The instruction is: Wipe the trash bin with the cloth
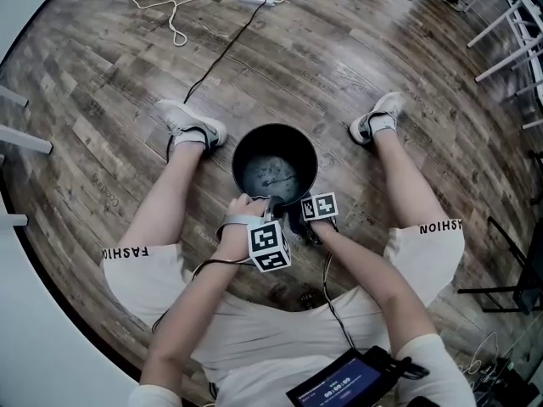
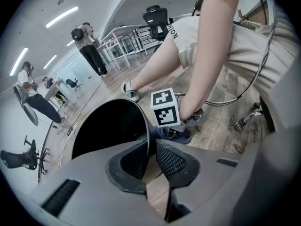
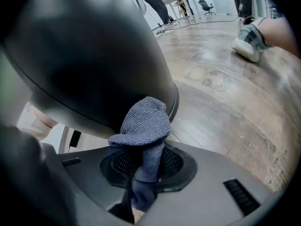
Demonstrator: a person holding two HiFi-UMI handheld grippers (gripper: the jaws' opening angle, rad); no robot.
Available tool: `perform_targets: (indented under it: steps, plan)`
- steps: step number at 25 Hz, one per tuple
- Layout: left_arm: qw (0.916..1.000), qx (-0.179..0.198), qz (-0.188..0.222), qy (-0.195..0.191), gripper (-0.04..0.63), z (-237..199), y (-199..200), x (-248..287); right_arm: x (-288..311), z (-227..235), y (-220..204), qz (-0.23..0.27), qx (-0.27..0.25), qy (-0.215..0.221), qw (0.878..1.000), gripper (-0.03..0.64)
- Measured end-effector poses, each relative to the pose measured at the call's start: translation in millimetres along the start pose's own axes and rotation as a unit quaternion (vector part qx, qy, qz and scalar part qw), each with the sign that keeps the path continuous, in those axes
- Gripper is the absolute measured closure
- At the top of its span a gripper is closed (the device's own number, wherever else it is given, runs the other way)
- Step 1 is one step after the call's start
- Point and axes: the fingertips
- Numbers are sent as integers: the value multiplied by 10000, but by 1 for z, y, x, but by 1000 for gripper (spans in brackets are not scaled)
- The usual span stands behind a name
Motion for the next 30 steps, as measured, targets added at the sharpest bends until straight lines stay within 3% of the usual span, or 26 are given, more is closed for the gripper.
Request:
perform_targets:
  steps: [4,7,9,11,15,20,25,30]
  plan:
    - [9997,-224,-50,106,528,-1,6,4,8,10,-2,85,225,-19,9997,529]
    - [9995,-261,194,28,526,-2,5,-3,-2,3,-9,8,298,55,9995,529]
    - [9993,-76,365,55,524,-8,3,-14,-22,-8,-13,-77,176,190,9996,529]
    - [9988,223,428,99,478,-15,-3,-25,-51,-26,-15,-124,-131,360,9992,529]
    - [9965,738,357,-171,463,-17,-26,-35,-115,-68,-8,112,-462,721,9963,529]
    - [9961,687,405,-367,457,-19,-43,-21,-166,-112,18,636,-645,993,9909,529]
    - [9955,858,321,-240,482,-9,-39,-12,-162,-125,37,713,-882,1008,9884,529]
    - [9951,938,256,-155,505,-3,-28,-11,-130,-107,30,531,-700,880,9922,529]
Point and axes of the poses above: the fingertips, and each gripper's own axes: x forward along the fingers, z to its right, y out of its top, and after that the axes turned 3 degrees about -z, right-handed
